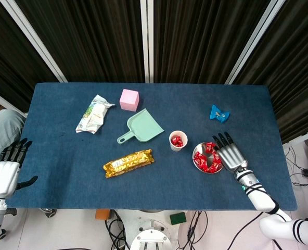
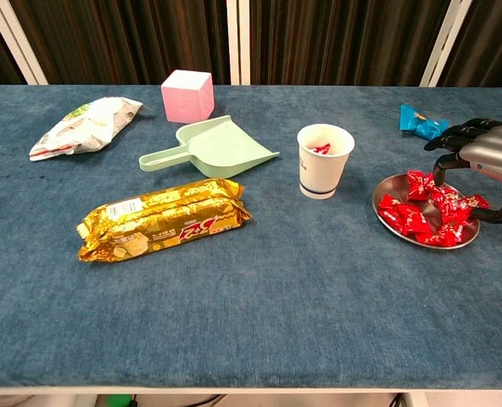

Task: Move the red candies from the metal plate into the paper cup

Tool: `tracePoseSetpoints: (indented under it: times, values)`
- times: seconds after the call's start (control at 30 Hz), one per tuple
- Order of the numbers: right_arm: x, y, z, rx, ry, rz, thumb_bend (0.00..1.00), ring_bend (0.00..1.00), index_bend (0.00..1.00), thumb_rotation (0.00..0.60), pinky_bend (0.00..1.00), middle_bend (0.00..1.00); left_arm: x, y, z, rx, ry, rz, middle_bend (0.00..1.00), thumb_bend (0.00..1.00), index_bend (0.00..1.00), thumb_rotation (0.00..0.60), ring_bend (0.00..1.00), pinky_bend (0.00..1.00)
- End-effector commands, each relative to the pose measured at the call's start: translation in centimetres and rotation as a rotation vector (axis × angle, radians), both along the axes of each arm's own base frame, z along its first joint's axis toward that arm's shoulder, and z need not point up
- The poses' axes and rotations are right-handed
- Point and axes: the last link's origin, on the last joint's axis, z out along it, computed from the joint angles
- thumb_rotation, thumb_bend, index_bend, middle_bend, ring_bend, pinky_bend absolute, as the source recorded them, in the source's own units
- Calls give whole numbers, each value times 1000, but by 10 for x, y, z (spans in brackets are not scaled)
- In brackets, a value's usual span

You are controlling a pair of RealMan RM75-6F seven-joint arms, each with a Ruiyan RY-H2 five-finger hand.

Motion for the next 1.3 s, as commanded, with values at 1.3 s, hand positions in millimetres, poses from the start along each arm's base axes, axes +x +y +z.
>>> tracePoseSetpoints:
  times: [1.3]
  values:
    - [14,0,3,-37,-38,38,381,0,632,600,0,74,0,0,0,0,-1,0,51,96,67,600,14,139]
